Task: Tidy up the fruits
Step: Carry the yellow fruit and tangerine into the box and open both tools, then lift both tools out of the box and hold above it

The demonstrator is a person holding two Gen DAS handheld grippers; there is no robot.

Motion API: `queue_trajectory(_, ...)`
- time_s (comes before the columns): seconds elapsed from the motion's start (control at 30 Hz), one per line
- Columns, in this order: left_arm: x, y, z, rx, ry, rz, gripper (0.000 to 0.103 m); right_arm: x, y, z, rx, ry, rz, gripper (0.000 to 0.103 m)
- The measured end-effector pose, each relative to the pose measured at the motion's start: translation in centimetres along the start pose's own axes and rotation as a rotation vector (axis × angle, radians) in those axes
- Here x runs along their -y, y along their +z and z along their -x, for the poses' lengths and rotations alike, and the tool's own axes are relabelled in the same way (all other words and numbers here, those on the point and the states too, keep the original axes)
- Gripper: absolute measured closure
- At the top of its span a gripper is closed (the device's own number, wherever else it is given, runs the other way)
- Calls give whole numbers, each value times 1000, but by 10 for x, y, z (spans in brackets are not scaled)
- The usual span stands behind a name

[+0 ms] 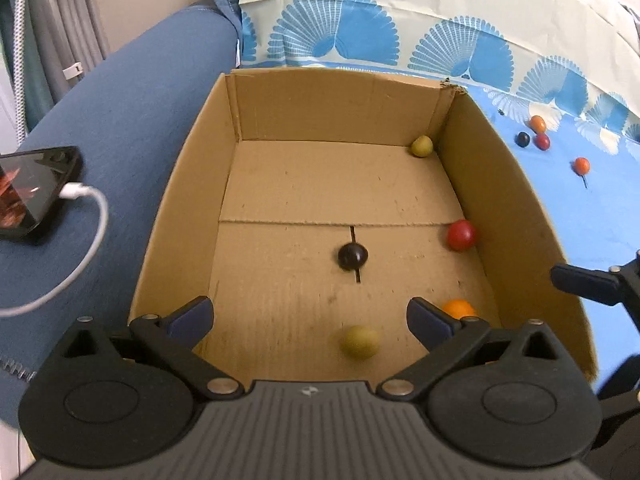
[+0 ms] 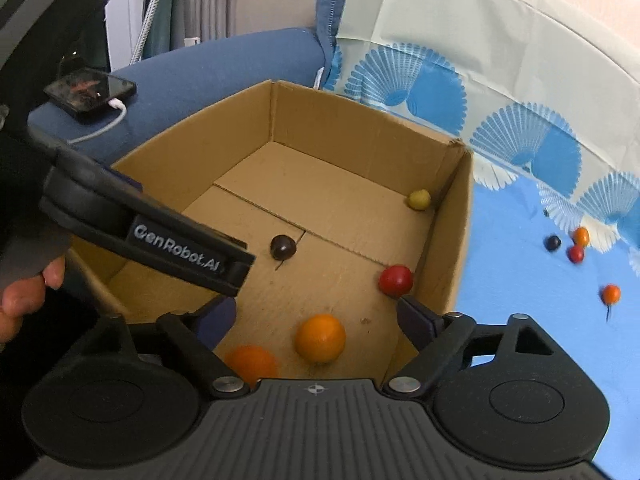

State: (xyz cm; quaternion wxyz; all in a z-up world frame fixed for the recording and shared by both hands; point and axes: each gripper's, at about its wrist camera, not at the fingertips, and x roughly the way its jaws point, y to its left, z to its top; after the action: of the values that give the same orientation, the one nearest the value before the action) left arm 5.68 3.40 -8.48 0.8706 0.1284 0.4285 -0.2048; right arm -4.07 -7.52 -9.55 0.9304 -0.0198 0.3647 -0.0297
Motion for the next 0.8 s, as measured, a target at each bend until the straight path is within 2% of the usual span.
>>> queue_trajectory(0.4,-14,-38,73,4,-7,107,0,-10,-18,79,45,-35,-92,5)
queue_trajectory(0.8,-6,-54,128,87,0,105,0,-21,-33,132,109,-45,-139,3)
